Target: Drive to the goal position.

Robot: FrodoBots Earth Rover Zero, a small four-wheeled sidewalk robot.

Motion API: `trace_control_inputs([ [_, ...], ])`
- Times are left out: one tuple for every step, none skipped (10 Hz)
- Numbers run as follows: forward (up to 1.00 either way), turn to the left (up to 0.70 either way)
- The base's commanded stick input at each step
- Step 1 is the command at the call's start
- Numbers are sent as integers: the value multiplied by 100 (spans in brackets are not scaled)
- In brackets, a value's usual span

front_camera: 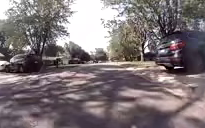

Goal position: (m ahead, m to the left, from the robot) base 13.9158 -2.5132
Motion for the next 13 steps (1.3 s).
trace_control_inputs([
  [69, 3],
  [69, 3],
  [69, 3],
  [69, 3],
  [69, 0],
  [69, -4],
  [69, -8],
  [69, -2],
  [69, 3],
  [69, 3],
  [69, 3],
  [69, 3],
  [69, 3],
])
